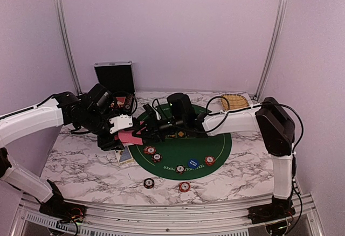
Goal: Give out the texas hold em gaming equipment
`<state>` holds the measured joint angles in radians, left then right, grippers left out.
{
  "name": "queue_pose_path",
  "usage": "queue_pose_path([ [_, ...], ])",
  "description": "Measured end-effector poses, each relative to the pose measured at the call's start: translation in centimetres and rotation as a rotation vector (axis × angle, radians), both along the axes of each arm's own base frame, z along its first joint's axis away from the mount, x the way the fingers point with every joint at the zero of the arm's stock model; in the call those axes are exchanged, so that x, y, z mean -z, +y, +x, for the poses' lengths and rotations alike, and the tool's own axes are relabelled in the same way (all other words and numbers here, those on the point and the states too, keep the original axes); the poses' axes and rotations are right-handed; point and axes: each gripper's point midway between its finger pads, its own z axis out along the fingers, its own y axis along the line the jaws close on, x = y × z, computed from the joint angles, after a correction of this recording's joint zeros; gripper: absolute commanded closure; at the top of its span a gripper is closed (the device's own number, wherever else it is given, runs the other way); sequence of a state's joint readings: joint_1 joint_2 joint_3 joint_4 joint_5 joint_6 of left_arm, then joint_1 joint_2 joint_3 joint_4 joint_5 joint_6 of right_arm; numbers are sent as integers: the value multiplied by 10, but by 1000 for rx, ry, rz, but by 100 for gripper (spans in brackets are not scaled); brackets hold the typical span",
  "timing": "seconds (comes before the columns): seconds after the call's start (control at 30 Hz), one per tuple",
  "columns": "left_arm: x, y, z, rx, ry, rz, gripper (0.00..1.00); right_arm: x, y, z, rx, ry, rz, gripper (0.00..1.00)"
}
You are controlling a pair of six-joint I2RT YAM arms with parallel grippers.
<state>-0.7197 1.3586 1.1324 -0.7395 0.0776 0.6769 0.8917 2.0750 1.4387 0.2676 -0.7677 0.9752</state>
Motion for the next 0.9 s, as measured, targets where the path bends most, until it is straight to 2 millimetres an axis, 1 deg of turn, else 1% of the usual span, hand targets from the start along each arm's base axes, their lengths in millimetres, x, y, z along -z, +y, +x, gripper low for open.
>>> queue_pose_path([
  [0.23,0,0,0,0,-1,1,100,0,-8,-1,23,16,-12,87],
  [0.43,0,0,0,0,-1,1,100,-9,-19,-4,38,19,-5,92],
  [0.5,0,0,0,0,-2,1,100,-12,-27,-3,51,18,-6,94],
  [0.6,0,1,1,-1,-5,5,100,-13,-45,4,81,21,-13,97],
  [0.67,0,1,1,-1,-6,6,100,-10,-59,9,106,26,-24,99],
  [0.9,-2,1,1,-1,-11,3,100,20,-129,26,213,75,-142,100],
])
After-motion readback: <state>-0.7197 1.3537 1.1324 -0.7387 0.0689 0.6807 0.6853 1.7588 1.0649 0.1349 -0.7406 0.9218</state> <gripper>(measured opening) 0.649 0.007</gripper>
